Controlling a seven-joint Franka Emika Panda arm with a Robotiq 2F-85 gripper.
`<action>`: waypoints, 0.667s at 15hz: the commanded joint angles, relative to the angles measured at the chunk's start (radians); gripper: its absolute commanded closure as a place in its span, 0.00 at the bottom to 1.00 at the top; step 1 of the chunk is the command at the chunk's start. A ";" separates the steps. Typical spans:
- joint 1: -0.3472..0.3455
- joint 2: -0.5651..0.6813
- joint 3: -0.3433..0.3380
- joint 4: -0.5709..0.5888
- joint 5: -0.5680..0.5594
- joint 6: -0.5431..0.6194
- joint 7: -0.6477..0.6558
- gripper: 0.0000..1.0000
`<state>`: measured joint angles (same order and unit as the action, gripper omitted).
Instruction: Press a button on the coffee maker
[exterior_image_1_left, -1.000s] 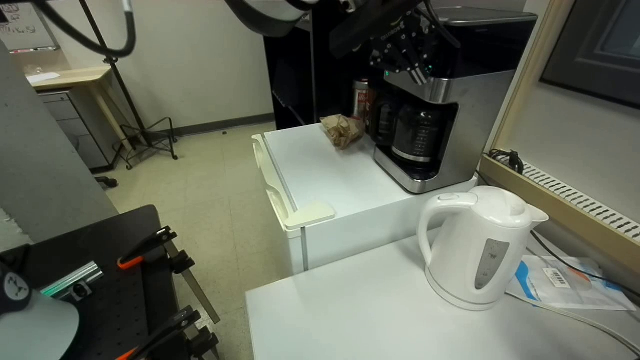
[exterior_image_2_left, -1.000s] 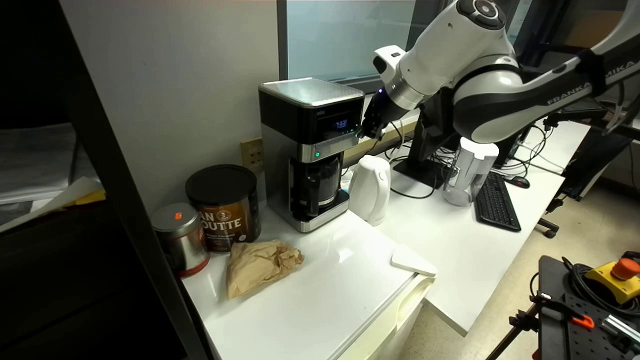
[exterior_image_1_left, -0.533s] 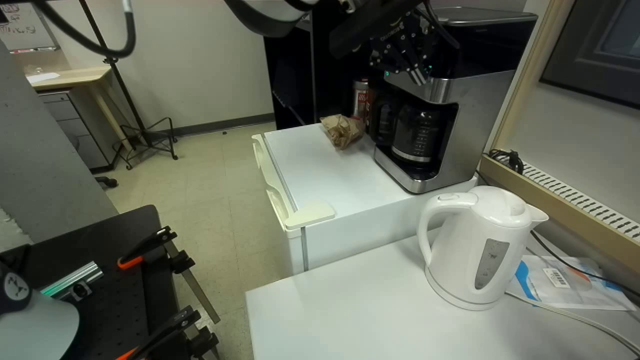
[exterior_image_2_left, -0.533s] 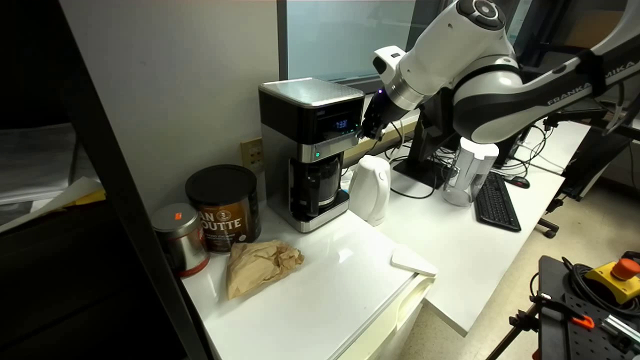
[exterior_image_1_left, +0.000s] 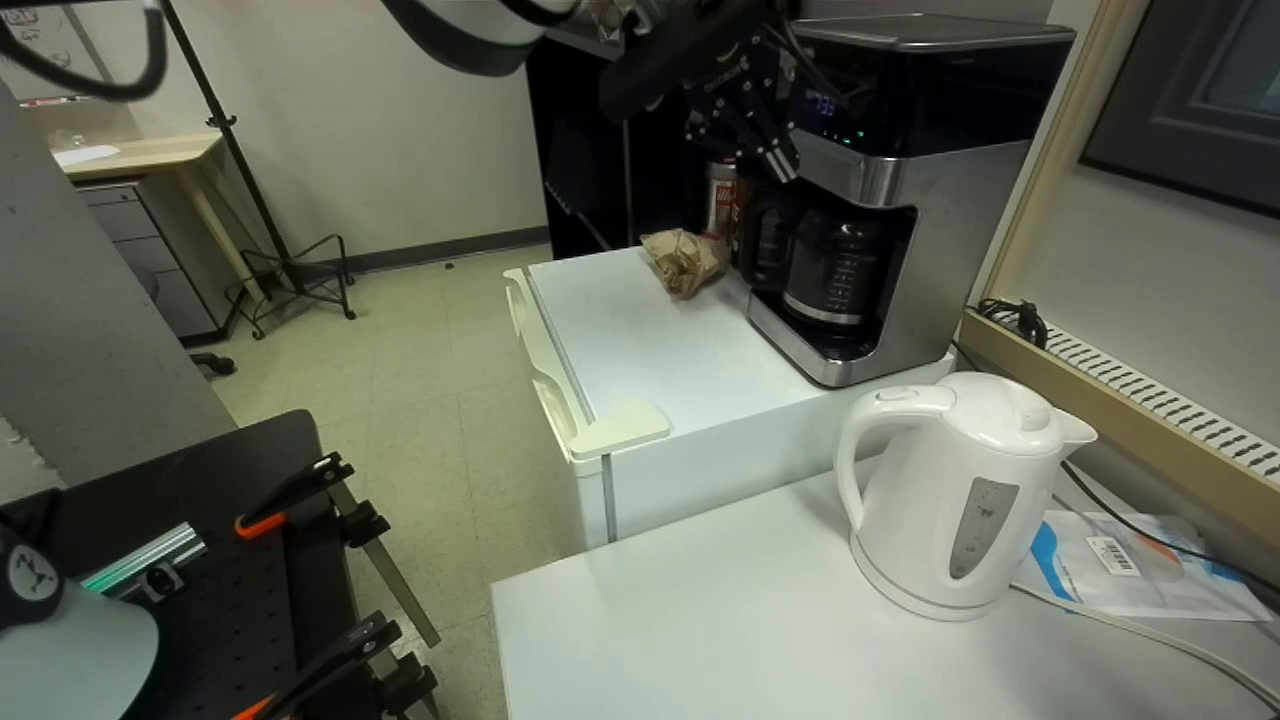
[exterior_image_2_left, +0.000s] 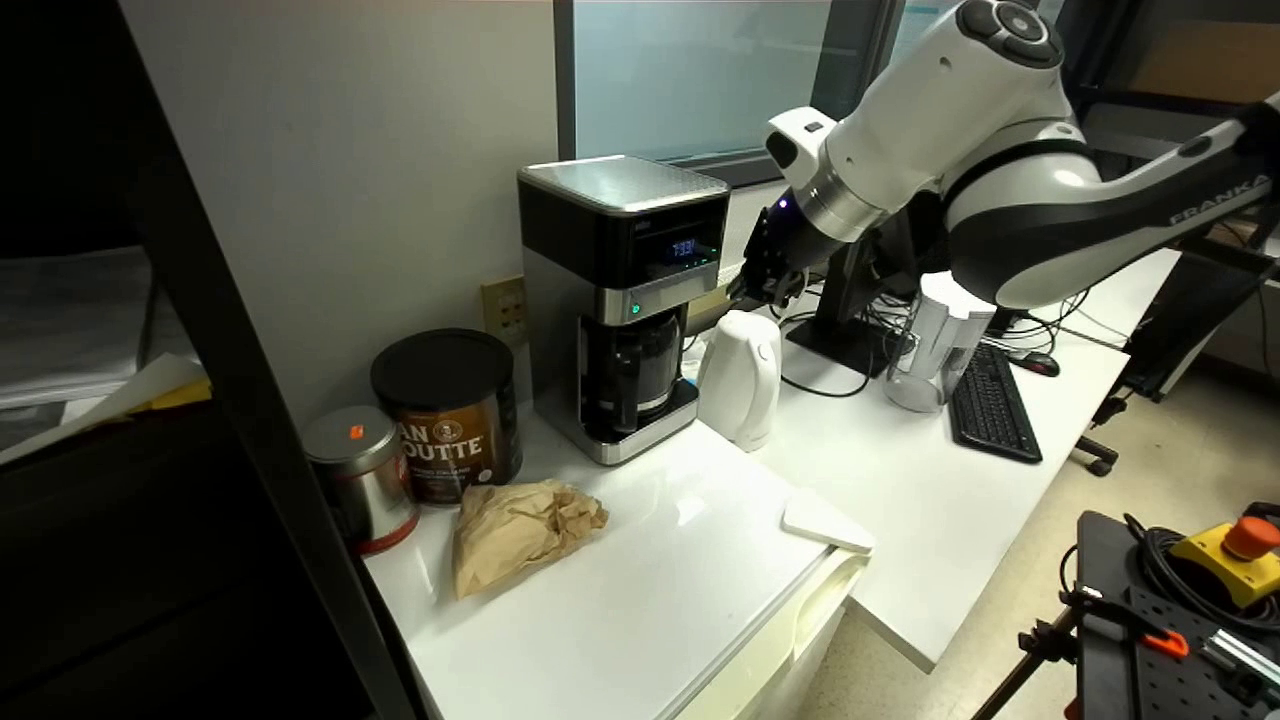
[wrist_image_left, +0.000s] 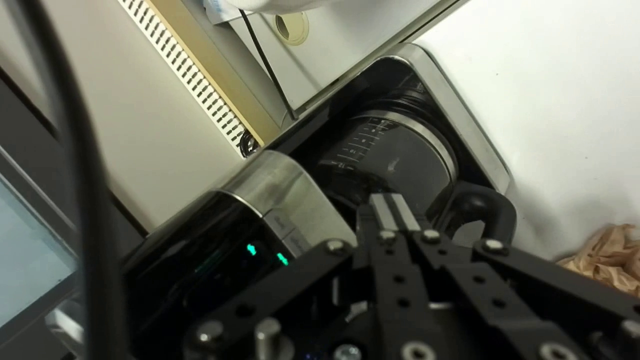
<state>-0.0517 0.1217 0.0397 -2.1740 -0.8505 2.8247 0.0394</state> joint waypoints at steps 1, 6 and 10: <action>0.013 -0.102 -0.003 -0.086 -0.065 -0.030 0.026 1.00; 0.009 -0.209 0.004 -0.176 -0.241 -0.052 0.082 1.00; 0.006 -0.273 0.010 -0.236 -0.340 -0.052 0.119 1.00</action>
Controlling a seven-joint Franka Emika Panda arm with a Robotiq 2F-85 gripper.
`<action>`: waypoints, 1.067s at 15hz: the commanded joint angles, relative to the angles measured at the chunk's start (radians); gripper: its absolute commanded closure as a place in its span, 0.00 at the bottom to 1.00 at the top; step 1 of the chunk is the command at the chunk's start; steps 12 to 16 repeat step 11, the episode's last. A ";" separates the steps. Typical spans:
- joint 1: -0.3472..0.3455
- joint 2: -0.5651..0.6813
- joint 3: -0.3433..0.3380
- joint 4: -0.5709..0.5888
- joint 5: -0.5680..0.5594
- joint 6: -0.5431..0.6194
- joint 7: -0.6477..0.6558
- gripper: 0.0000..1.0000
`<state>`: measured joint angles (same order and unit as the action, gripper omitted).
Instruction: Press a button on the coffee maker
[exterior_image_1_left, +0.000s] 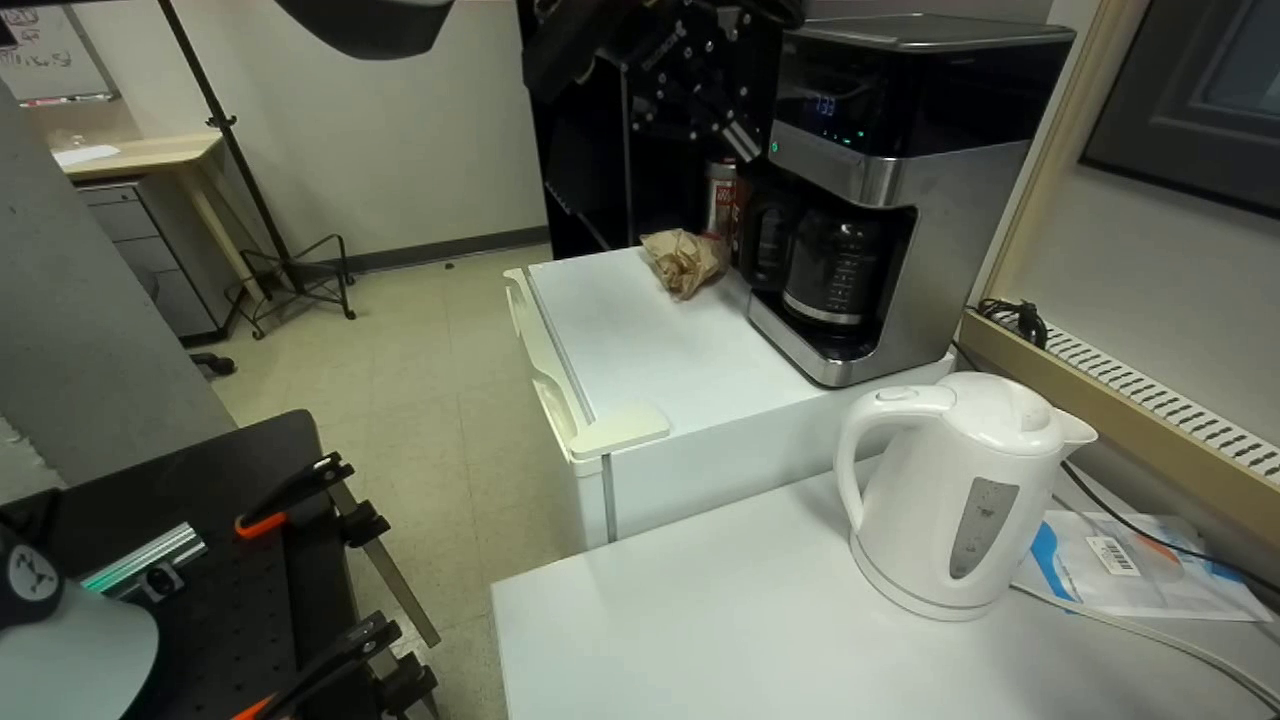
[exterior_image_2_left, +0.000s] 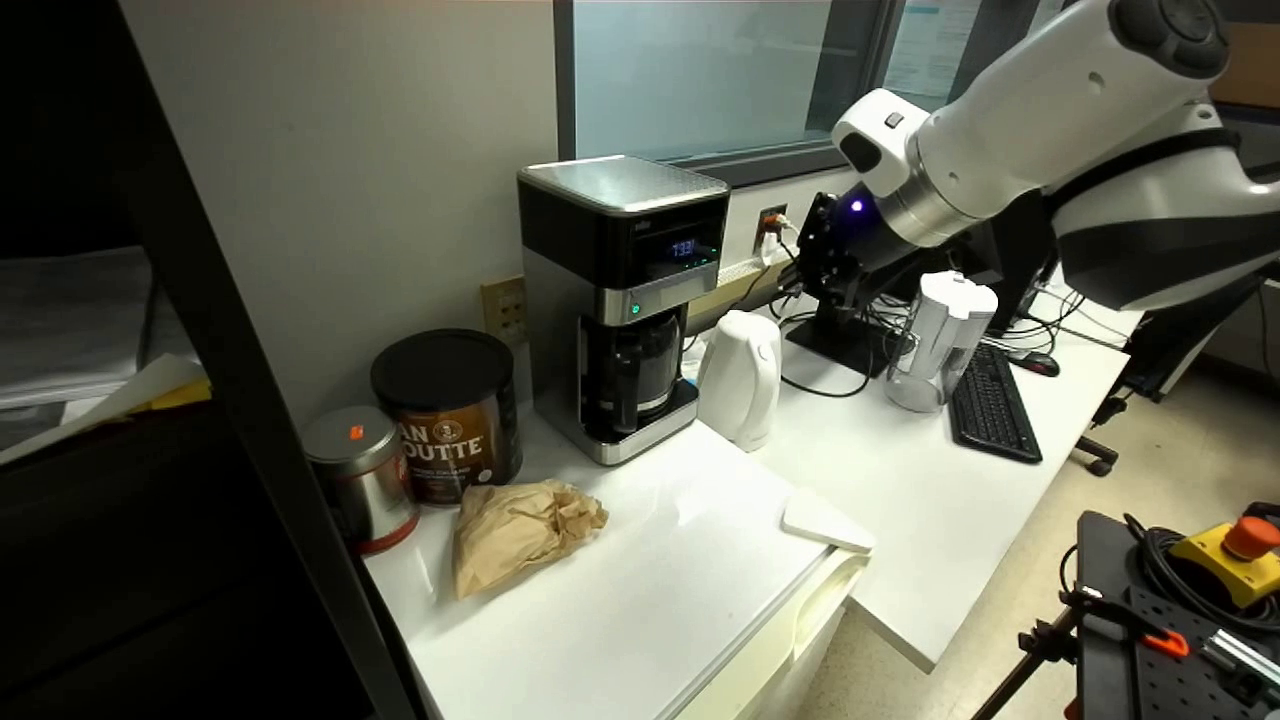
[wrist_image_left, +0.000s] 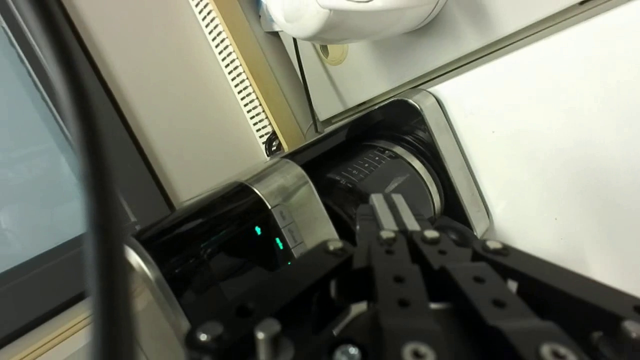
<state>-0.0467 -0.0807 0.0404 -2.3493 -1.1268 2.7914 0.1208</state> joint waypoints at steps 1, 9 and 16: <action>0.001 -0.083 0.009 -0.076 -0.074 -0.017 0.037 1.00; 0.177 -0.114 -0.104 -0.244 0.491 -0.029 -0.425 1.00; 0.282 -0.134 -0.178 -0.269 0.660 -0.084 -0.529 1.00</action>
